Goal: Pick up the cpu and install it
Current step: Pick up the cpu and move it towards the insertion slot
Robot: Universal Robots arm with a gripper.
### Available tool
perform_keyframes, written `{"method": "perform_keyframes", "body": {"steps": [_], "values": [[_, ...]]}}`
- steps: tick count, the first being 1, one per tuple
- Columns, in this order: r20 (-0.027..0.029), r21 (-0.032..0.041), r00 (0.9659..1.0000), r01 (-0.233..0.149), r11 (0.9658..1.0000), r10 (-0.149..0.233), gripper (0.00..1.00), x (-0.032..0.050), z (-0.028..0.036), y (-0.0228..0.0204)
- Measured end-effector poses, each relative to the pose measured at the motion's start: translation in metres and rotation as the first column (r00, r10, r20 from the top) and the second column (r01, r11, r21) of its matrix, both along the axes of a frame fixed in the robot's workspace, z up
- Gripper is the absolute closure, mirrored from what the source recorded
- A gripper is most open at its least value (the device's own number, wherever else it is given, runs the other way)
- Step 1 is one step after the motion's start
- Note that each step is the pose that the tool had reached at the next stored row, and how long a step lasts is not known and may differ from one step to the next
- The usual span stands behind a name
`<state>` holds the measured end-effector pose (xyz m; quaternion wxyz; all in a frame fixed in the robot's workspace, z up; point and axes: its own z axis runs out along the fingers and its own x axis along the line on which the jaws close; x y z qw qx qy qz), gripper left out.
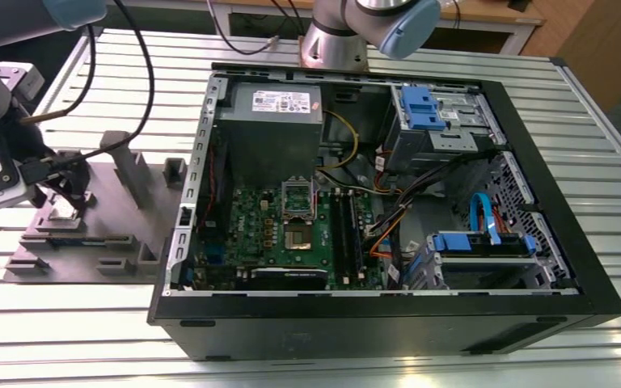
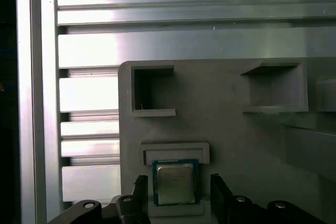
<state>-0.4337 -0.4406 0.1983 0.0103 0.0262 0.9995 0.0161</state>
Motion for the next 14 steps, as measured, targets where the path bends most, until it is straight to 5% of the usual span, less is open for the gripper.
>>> {"method": "perform_keyframes", "body": {"steps": [14], "values": [[0.0,-0.0038,0.9979,-0.064,0.9979,0.064,0.41,0.0,-0.0109,0.0]]}}
